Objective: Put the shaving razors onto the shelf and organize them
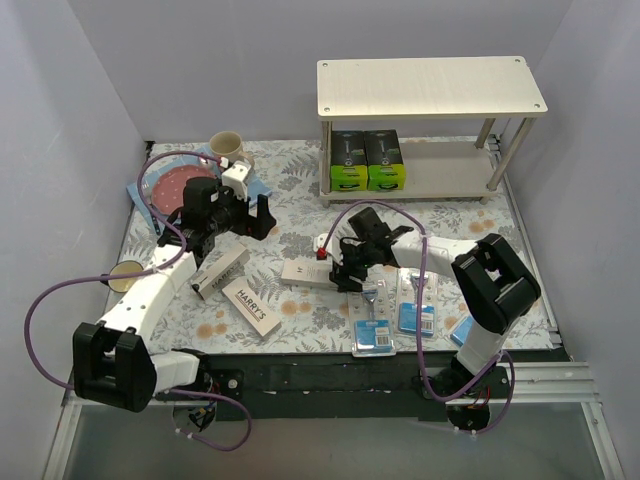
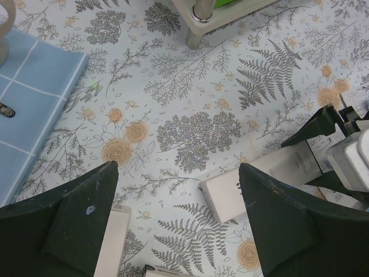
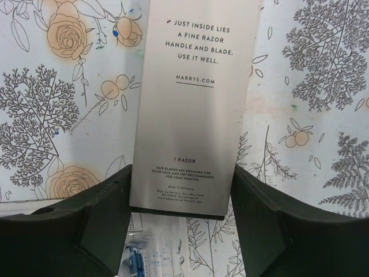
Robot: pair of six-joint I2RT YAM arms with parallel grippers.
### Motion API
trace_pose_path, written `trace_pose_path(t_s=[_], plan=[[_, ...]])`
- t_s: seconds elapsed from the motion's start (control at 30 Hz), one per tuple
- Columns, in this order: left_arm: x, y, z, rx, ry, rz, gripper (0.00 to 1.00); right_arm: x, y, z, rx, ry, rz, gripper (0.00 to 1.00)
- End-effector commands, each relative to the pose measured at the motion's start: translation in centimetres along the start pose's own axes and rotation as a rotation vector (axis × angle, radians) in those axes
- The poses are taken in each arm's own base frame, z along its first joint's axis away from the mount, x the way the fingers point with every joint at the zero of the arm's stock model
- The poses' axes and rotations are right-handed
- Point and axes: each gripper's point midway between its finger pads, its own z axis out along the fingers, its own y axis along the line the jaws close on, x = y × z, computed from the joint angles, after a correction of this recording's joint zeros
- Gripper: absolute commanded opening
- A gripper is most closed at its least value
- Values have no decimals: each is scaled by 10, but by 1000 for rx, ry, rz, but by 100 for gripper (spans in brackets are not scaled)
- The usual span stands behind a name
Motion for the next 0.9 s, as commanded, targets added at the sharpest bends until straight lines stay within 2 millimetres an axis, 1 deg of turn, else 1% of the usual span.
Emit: trace_pose_path(t_s=[0.0,0.07,0.13,0.2,0.23,0.27,0.3,0.37,0.4,0.43,0.47,0.5,0.53,0.57,0.6,0.63,0.7,0.73,0.77,0.8,0.83,0.87], plan=[[-26,-3,-1,18,-69,6,85,-3,2,-2,3,-13,-5,70],[-27,-3,0,22,-71,4,85,-7,-1,-5,17,-16,-9,66],[-29,-3,1,21,-72,3,85,-15,-8,-14,51,-35,-9,63],[-29,-3,2,26,-69,0,85,-19,-16,-27,86,-66,53,61],[-30,-3,3,29,-71,1,85,-23,-23,-39,114,-88,85,59],[-30,-3,5,32,-69,-1,85,-24,-24,-46,117,-106,128,59],[-30,-3,7,33,-69,-6,85,-29,-27,-56,137,-128,143,58],[-31,-3,11,41,-69,-12,85,-23,-37,-74,178,-145,205,55],[-32,-3,12,45,-71,-16,85,-26,-41,-86,203,-169,235,54],[-32,-2,16,46,-67,-20,85,-17,-53,-101,247,-177,282,53],[-33,-2,17,49,-68,-22,85,-15,-58,-112,271,-194,317,52],[-34,-1,19,49,-68,-25,85,-16,-63,-127,304,-221,353,52],[-34,-1,21,53,-67,-29,85,-7,-76,-146,360,-238,403,51],[-35,0,24,53,-67,-30,85,-2,-80,-157,386,-245,441,51],[-36,0,26,56,-68,-31,85,-1,-84,-170,420,-268,493,51],[-36,1,28,54,-68,-36,85,10,-95,-190,478,-283,545,50],[-41,2,32,56,-75,-37,85,17,-104,-213,546,-312,606,49],[-41,3,34,55,-75,-39,85,27,-111,-228,592,-333,665,49],[-45,3,35,55,-84,-39,85,31,-116,-238,633,-341,693,49],[-43,4,39,55,-77,-45,85,32,-122,-249,673,-360,704,49],[-44,4,40,57,-79,-45,85,38,-127,-259,711,-377,748,49],[-44,5,41,59,-79,-50,85,39,-131,-264,749,-380,762,49]])
